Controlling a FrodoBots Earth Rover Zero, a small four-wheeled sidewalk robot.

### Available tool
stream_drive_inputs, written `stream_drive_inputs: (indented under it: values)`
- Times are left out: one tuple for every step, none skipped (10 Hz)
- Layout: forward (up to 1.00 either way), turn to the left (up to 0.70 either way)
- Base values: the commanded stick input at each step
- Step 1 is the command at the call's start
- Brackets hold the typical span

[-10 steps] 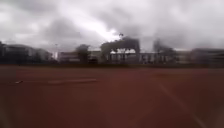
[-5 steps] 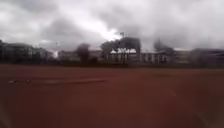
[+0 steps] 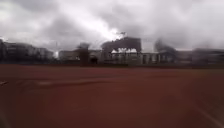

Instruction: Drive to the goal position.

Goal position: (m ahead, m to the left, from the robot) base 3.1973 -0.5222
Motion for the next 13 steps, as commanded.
stream_drive_inputs:
  values:
    - [0.70, 0.00]
    - [0.70, 0.00]
    - [0.70, -0.12]
    - [0.70, -0.32]
    - [0.70, -0.35]
    - [0.70, -0.35]
    - [0.70, -0.35]
    - [0.70, -0.35]
    - [0.70, -0.35]
    - [0.70, -0.35]
    - [0.70, -0.35]
    - [0.70, -0.34]
    - [0.70, -0.28]
